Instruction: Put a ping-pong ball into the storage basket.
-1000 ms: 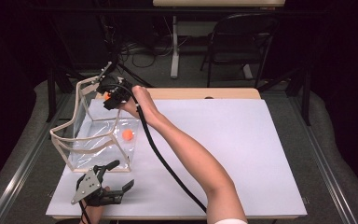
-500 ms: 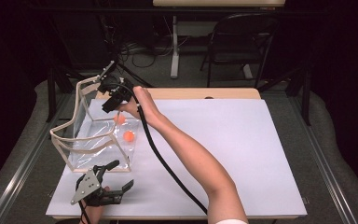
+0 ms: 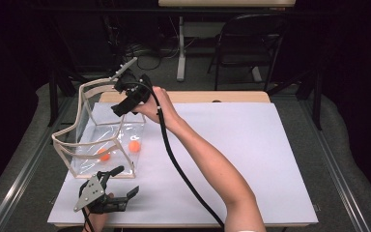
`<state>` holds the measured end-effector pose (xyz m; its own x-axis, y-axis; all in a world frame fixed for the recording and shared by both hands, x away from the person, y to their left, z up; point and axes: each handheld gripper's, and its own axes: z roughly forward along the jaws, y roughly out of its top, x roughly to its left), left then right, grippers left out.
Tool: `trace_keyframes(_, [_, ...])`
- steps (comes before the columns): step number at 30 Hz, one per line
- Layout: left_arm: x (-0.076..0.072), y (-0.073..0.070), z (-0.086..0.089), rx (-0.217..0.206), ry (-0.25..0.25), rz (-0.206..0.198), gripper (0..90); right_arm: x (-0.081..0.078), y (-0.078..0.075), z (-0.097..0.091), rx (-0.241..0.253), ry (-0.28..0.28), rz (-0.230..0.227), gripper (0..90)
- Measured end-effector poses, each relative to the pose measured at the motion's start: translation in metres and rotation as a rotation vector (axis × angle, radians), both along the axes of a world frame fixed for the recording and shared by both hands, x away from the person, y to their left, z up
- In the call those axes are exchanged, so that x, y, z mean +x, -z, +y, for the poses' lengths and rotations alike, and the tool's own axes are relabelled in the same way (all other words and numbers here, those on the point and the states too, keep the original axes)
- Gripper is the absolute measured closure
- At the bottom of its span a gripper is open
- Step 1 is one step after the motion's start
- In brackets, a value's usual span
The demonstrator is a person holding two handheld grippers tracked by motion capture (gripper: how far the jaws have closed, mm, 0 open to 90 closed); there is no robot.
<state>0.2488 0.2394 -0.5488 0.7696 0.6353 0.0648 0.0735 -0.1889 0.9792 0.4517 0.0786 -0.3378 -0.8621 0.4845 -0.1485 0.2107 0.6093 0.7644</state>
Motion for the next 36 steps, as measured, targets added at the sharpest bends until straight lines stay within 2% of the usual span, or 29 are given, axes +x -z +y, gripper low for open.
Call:
trace_keyframes(8, [0.001, 0.0, -0.001, 0.0, -0.002, 0.001, 15.8, -0.007, -0.001, -0.02, 0.028, 0.003, 0.0, 6.0])
trace_keyframes(18, [0.001, 0.0, -0.002, 0.005, -0.006, 0.002, 15.8, -0.015, 0.008, -0.04, 0.036, 0.01, 0.005, 5.5])
trace_keyframes(27, [0.0, 0.0, -0.001, 0.003, -0.016, 0.003, 15.8, -0.018, 0.02, -0.063, 0.057, 0.023, 0.021, 5.1])
trace_keyframes(36, [0.0, 0.001, -0.002, 0.007, -0.012, 0.005, 15.8, -0.026, 0.036, -0.081, 0.044, 0.032, 0.025, 4.2])
